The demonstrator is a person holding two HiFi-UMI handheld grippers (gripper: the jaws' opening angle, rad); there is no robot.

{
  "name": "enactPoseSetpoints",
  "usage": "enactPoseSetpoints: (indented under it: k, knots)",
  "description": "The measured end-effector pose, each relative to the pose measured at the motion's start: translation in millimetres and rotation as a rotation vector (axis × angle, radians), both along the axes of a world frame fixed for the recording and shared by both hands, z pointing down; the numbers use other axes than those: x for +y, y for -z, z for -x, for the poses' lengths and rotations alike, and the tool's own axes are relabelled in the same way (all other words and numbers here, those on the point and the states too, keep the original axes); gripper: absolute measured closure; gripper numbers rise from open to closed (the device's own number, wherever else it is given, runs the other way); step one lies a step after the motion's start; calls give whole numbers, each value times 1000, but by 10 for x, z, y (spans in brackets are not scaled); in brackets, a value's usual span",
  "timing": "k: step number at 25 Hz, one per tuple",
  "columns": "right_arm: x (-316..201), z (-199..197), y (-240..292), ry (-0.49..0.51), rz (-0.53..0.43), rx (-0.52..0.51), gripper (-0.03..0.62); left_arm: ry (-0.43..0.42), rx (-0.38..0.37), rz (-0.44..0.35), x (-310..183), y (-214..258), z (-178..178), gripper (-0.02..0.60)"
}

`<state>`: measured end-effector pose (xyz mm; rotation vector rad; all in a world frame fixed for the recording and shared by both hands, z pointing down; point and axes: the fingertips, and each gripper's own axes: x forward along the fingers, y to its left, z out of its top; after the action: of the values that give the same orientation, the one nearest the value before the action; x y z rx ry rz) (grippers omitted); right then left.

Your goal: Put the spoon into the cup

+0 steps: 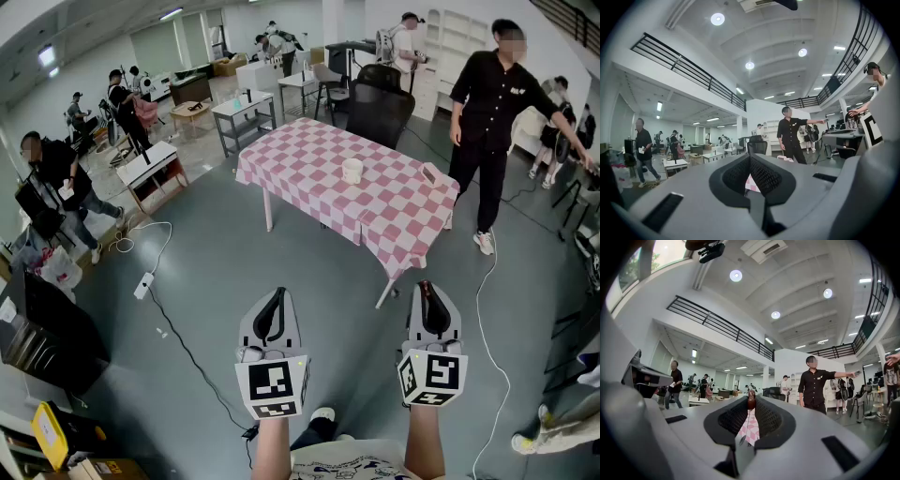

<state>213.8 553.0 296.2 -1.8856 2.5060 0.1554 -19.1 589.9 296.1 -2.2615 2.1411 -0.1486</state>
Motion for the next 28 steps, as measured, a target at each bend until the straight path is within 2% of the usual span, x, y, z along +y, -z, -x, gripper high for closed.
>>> enactPoseSetpoints:
  k: [18,28]
  knots:
    - [-292,192,-49,-27,-10,-9,537,-30,-1,-8,-371,-35,218,571]
    - [-619,303,-174,-46,15,-18,537,-40,1,21,-710,-193,377,571]
